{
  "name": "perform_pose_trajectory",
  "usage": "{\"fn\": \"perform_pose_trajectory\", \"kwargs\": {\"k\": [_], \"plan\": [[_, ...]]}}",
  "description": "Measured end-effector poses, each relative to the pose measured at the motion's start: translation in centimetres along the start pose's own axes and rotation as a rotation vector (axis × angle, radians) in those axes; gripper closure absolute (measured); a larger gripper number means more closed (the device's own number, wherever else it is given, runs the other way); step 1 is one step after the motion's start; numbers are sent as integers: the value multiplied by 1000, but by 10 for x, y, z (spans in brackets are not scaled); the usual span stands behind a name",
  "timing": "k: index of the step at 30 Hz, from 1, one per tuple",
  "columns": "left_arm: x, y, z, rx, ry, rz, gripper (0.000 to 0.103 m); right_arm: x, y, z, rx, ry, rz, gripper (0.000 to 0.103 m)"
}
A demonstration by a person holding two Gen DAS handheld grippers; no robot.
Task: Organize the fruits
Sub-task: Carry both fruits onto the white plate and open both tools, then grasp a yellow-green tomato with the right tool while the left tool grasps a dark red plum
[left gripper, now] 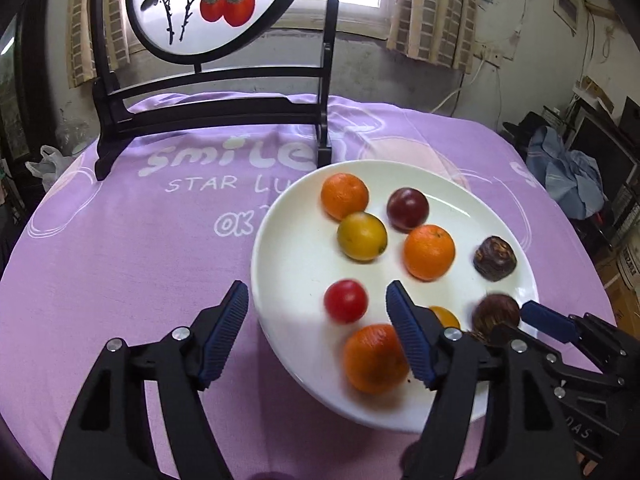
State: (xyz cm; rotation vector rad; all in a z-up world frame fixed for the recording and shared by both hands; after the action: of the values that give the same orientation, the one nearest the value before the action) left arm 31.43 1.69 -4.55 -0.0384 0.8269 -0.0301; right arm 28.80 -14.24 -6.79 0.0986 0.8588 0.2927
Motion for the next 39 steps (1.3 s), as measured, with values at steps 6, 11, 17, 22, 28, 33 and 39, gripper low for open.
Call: {"fn": "perform_pose_trajectory", "kwargs": {"k": [6,11,17,22,28,33,39], "plan": [[-28,2,-15,-23,-4,-17,25,-27,-1,-9,-7,-37,9,51],[-60,-2,-36,6,-32,-21,22,-50,1,-26,-55,-48,-32,51],[-87,3,-76,-23,-5,-50,18,-69,-1,-58,-141,-60,-131,50],[-104,9,-103,8,-1,-36,17,-74,-8,-83,-144,-25,-142,51],[-107,23,-117,11,-44,39,16,-56,-8,-101,-163,55,-155,61],[-100,28,-120,28,-35,7,16,-42,-4,-104,-163,81,-162,60],[-92,45,-118,-14,-1,-19,16,-37,-3,-101,-153,70,-136,76]]}}
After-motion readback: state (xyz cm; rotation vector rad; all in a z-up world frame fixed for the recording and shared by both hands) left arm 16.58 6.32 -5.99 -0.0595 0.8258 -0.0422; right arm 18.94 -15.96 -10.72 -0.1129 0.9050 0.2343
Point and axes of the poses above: each gripper's, at about its wrist camera, not at the fingertips, and x roughly the way its jaws point, y to its left, z to its top, the point moved 4 cm from there along x, roughly the way its jaws point, and after that the axes turned 2 degrees about x, right-handed, at the moved point
